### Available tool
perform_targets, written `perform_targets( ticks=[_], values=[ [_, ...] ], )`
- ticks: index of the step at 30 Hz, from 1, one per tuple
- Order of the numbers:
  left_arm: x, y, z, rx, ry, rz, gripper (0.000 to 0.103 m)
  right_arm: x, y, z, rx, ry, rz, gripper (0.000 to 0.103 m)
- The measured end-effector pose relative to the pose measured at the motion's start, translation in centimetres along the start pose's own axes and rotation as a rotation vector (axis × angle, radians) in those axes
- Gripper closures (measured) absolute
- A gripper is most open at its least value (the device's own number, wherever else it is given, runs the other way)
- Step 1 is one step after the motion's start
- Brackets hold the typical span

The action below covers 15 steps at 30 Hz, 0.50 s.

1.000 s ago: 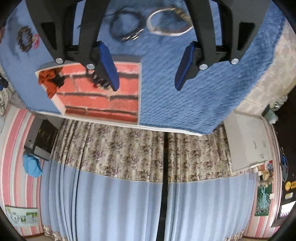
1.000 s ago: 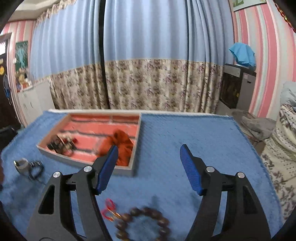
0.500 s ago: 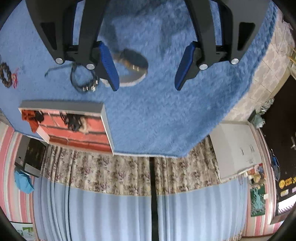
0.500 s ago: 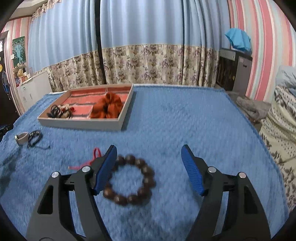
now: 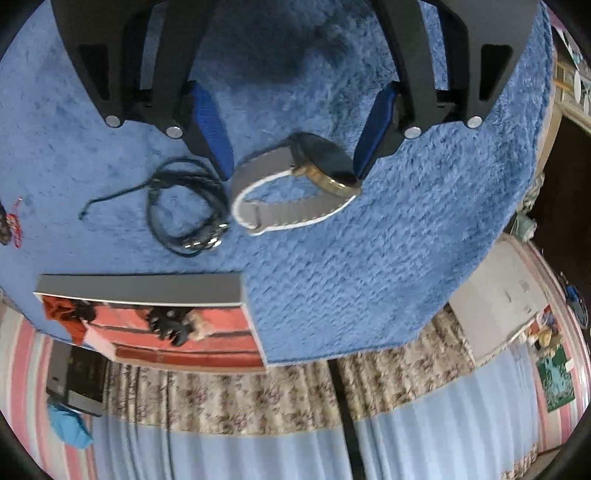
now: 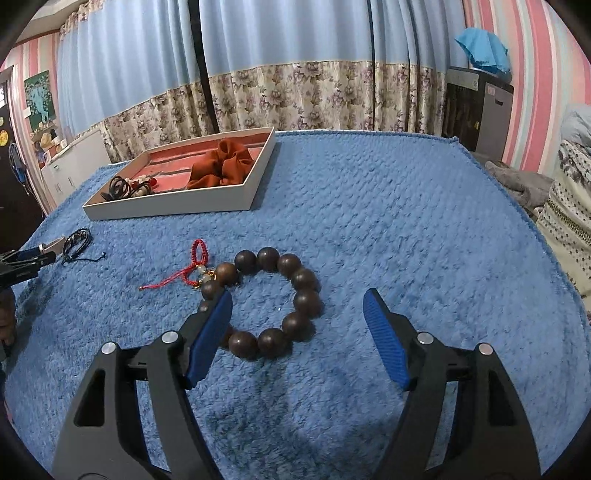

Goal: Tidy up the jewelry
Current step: 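Grasp the white-band watch with the left tool while the right tool grasps the wooden bead bracelet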

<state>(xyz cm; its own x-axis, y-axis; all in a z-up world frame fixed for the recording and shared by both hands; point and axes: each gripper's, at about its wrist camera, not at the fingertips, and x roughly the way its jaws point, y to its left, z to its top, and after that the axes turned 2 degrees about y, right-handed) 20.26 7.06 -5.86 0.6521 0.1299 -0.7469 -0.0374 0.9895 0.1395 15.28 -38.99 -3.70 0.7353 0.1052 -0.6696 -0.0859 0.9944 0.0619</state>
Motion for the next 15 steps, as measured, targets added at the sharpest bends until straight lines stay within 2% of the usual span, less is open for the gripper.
perform_targets(
  ticks=[15],
  values=[
    [1.4,1.8,1.8,-0.104,-0.019,-0.067,0.022,3.1,0.9,0.6,-0.015,0.097,-0.015,0.030]
  ],
)
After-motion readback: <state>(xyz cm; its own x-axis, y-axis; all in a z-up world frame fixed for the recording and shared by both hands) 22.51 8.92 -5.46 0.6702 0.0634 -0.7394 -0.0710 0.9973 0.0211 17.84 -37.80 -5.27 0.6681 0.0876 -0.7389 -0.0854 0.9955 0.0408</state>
